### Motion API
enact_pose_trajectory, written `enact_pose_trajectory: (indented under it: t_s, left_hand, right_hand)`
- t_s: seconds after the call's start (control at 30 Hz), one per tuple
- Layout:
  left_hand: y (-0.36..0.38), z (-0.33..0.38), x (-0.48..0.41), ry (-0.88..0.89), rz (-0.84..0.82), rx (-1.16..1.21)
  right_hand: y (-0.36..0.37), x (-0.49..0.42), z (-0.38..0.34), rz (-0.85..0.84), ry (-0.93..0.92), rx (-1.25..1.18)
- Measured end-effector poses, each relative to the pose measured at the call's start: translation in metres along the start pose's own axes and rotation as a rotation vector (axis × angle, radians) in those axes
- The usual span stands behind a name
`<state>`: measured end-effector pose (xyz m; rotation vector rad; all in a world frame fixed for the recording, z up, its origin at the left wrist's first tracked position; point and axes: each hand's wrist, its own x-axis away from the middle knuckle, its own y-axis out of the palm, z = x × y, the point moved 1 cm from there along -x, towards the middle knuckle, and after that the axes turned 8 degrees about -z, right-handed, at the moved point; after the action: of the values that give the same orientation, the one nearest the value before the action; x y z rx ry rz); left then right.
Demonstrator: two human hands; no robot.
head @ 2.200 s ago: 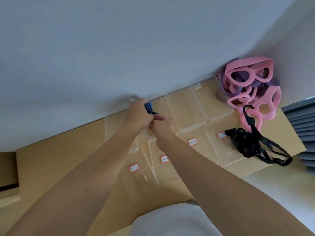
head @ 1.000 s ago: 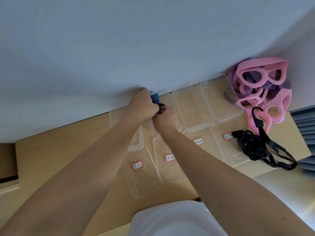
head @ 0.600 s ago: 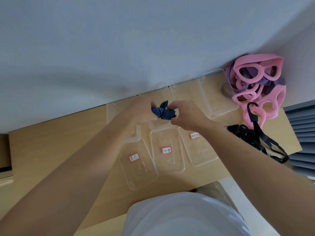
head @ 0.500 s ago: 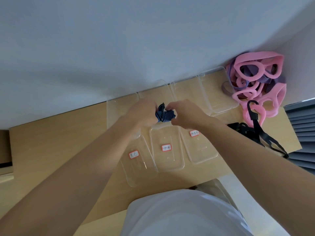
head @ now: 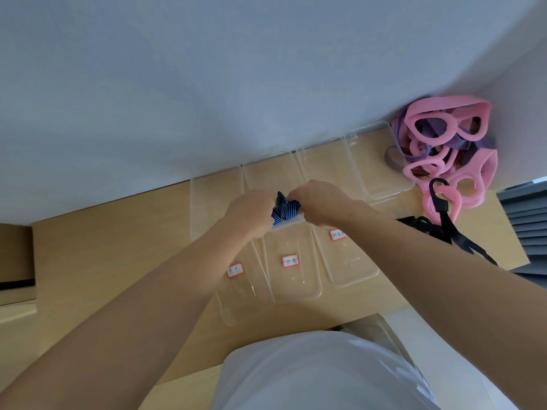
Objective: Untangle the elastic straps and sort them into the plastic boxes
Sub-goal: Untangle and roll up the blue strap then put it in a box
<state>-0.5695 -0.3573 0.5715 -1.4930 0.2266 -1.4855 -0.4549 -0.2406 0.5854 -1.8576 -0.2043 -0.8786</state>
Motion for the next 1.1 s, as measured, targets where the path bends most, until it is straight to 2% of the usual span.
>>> enact_pose_trajectory:
  t_s: [0.23, 0.37, 0.43, 0.53, 0.63, 0.93, 1.1]
  left_hand:
    - [-0.009, 0.014, 0.005, -0.061, 0.020, -0.105]
    - [-0.017, 0.022, 0.013, -0.082, 0.000, -0.111]
    - [-0.024, 0.022, 0.018, -0.096, 0.036, -0.127]
    - [-0.037, 0.027, 0.026, -0.095, 0.186, -0.179]
    - [-0.047, 0.044, 0.031, -0.074, 0.285, -0.172]
    - [-0.045, 0.133, 0.017, 0.047, 0.281, -0.146]
    - [-0.036, 0.196, 0.012, 0.064, 0.281, -0.142]
  right_hand:
    - [0.001, 0.001, -0.011, 0.022, 0.053, 0.125]
    - [-0.004, 0.008, -0.013, 0.036, 0.057, 0.056]
    - [-0.009, 0.014, -0.010, 0.084, 0.048, -0.053]
    - [-0.023, 0.027, 0.002, 0.257, 0.045, -0.122]
    - [-0.033, 0.046, 0.023, 0.387, 0.088, -0.039]
    - [-0.027, 0.124, 0.113, 0.317, 0.259, 0.015]
    - [-0.014, 0.176, 0.175, 0.391, 0.262, 0.027]
